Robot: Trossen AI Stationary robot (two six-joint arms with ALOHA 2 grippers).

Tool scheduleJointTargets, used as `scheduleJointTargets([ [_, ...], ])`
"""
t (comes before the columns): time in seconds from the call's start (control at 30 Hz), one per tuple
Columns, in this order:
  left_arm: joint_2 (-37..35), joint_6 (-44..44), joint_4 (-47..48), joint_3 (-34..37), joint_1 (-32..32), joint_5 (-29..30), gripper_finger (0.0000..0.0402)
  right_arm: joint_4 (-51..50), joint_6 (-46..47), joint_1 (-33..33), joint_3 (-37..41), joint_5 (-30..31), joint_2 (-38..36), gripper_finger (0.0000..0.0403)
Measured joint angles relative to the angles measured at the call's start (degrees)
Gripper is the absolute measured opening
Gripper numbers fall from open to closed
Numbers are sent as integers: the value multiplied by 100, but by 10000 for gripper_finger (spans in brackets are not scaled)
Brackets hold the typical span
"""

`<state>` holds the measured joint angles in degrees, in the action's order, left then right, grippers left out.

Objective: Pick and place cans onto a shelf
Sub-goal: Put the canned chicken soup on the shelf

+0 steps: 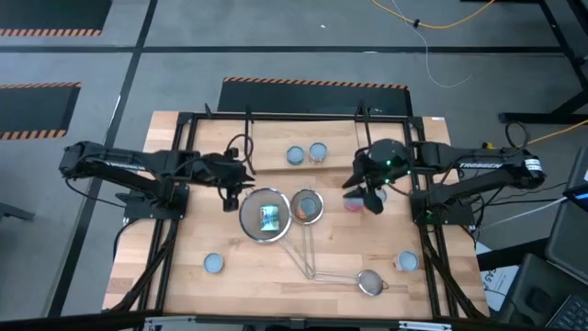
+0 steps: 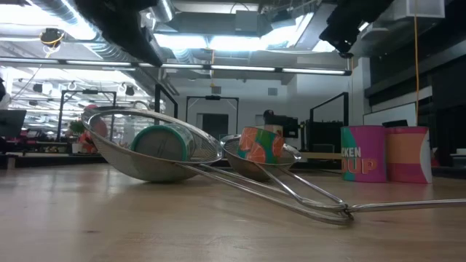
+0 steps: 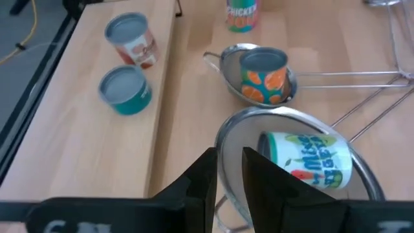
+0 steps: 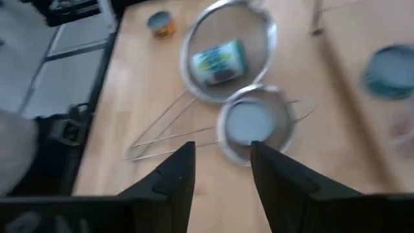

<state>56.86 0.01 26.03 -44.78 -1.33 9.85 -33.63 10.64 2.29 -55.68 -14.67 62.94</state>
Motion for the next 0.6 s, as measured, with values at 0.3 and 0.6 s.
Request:
scheduleJointTargets([
  [0.3,24,10,-47,128,-130,22,65,-1060,726,-407,0,445,762,154],
  [0.6,24,54,-45,128,-294,150,65,-1392,861,-437,0,763,1400,154],
])
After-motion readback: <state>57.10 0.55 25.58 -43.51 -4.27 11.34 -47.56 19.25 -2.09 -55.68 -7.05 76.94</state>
